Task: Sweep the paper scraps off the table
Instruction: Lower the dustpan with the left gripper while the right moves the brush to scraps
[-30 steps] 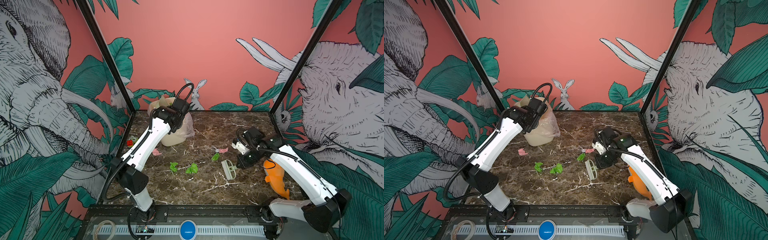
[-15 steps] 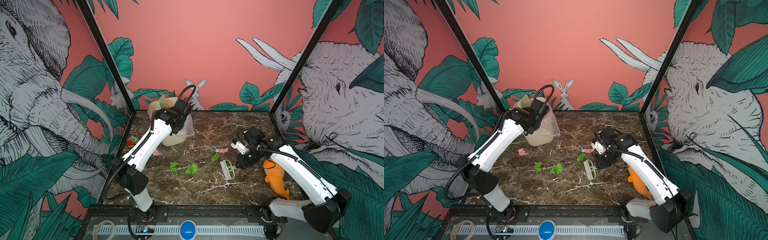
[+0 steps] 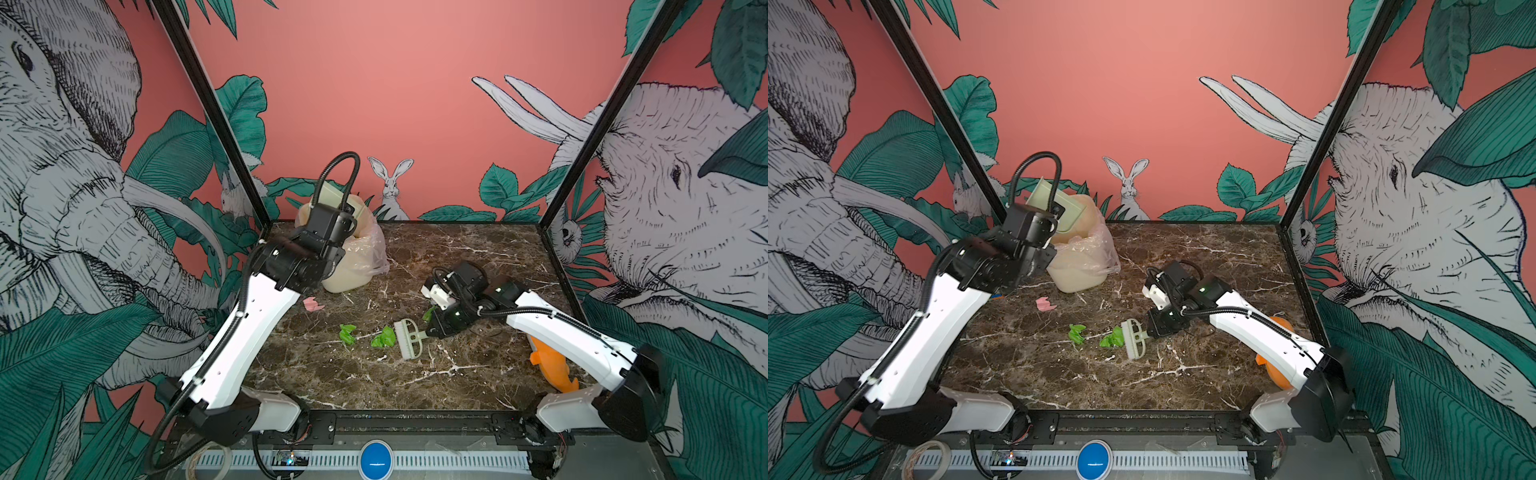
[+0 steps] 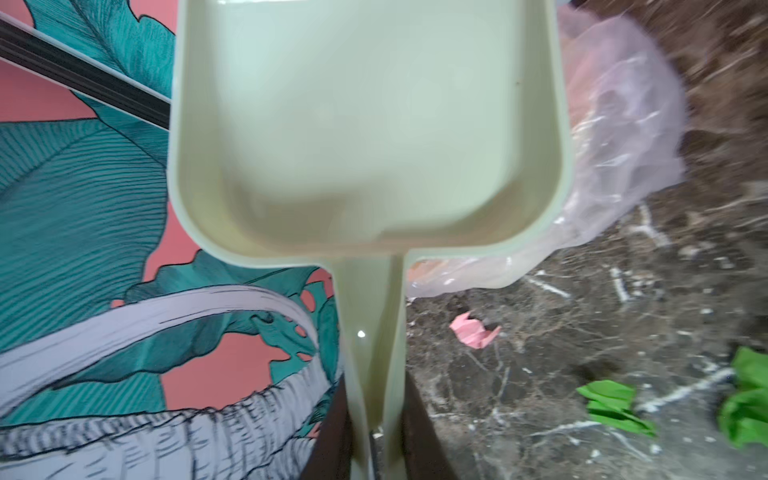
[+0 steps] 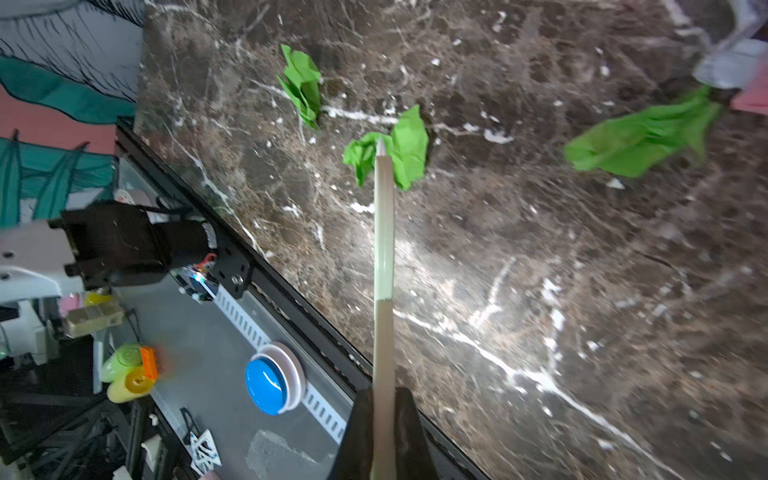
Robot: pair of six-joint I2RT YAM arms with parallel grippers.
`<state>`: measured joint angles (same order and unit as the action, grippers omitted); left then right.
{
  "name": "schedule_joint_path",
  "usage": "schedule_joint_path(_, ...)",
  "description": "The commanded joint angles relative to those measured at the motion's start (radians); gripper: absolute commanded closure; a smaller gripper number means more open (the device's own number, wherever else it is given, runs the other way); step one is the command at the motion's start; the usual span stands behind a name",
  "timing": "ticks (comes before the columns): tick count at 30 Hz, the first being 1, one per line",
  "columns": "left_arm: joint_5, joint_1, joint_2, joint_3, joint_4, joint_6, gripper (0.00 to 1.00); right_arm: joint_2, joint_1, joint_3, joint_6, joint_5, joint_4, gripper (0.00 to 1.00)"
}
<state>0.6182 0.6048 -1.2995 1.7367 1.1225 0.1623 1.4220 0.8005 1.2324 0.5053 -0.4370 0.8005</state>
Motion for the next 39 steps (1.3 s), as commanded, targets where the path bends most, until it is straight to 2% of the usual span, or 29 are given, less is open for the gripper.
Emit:
schedule_joint_path(1, -0.180, 0.011, 0.048, -0.064, -0.042, -0.125, 1.00, 0.045, 0.036, -0.003, 0.157, -0.027, -0.254, 1.00)
schedule_joint_path(5, -0.222, 0.024, 0.095, -0.131, -0.046, -0.151, 0.99, 0.113, 0.057, -0.001, 0.234, -0.027, -0.369, 1.00)
schedule_joint_path(12, -0.248, 0.042, 0.129, -0.199, -0.056, -0.168, 0.99, 0.210, 0.058, -0.010, 0.337, -0.026, -0.464, 1.00)
schedule_joint_path(20, -0.259, 0.065, 0.123, -0.212, -0.058, -0.162, 0.98, 0.187, 0.037, -0.139, 0.422, -0.027, -0.516, 1.00)
schedule_joint_path(28, -0.255, 0.090, 0.112, -0.215, -0.025, -0.154, 0.99, -0.006, -0.012, -0.355, 0.463, -0.032, -0.491, 1.00)
schedule_joint_path(30, -0.255, 0.090, 0.113, -0.217, -0.018, -0.156, 0.98, -0.075, -0.025, -0.403, 0.461, -0.016, -0.431, 1.00)
schedule_joint_path(39, -0.238, 0.201, 0.095, -0.259, 0.008, -0.171, 0.98, -0.379, -0.101, -0.522, 0.423, 0.040, -0.079, 1.00)
